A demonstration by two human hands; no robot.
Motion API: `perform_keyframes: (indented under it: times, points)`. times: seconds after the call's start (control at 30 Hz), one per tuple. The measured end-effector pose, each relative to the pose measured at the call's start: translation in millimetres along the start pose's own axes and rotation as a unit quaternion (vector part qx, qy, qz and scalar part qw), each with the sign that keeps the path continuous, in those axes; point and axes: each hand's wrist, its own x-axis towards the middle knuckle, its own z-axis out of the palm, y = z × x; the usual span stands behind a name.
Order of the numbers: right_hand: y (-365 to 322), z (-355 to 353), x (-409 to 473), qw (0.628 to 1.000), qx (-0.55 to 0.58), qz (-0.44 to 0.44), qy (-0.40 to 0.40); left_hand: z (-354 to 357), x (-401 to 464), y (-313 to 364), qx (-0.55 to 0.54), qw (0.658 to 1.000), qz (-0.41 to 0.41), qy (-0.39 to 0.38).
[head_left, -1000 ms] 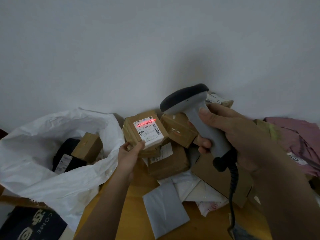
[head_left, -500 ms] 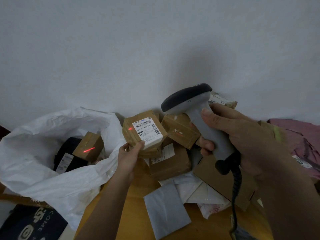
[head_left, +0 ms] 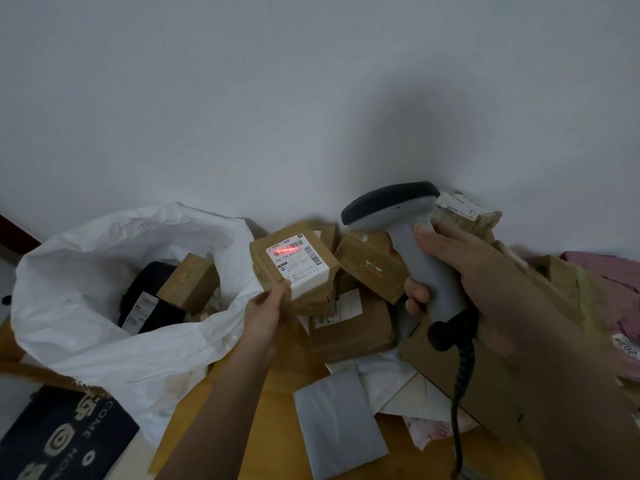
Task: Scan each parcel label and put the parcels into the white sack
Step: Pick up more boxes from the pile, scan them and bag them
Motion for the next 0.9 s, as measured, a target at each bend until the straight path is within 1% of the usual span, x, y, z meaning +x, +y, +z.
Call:
perform_keyframes:
  times: [0.07,0.13,0.23,0.33,0.43,0.5,0.63,0.7,0.8,0.9]
  points:
    - [5.7,-0.4,7.6,1.000,0.000,0.017,0.012,-7.1,-0.8,5.0,-0.064,0.998,-0.015,0.004]
    - [11.3,-0.2,15.0,0.999,0.001,0.030,0.018,-17.1,1.8,10.3,-0.128,0.991,-0.012,0.027]
    - [17.4,3.1,25.8,0.999,-0.006,0.036,0.013,-35.1,11.1,19.4,-0.227,0.972,0.005,0.065]
    - [24.5,7.6,35.4,0.999,-0.012,0.048,0.011,-56.9,28.3,33.0,-0.252,0.964,0.023,0.080]
    - [31.1,15.4,44.2,0.998,-0.013,0.060,0.000,-82.6,49.1,44.9,-0.297,0.951,0.012,0.084]
    - [35.0,20.2,49.7,0.998,-0.019,0.061,-0.006,-95.7,56.6,48.0,-0.288,0.954,-0.007,0.078]
    - [40.7,28.1,57.3,0.997,-0.024,0.068,-0.020,-101.6,54.1,40.5,-0.211,0.971,-0.085,0.075]
    - [42.2,31.9,59.0,0.997,-0.022,0.069,-0.024,-99.6,52.2,31.8,-0.169,0.977,-0.105,0.080]
    - [45.7,34.2,60.9,0.998,-0.019,0.066,-0.016,-95.2,52.9,20.4,-0.120,0.985,-0.086,0.086]
    - [50.9,28.9,65.2,0.997,-0.020,0.067,0.021,-83.9,51.6,18.9,-0.098,0.991,-0.066,0.059]
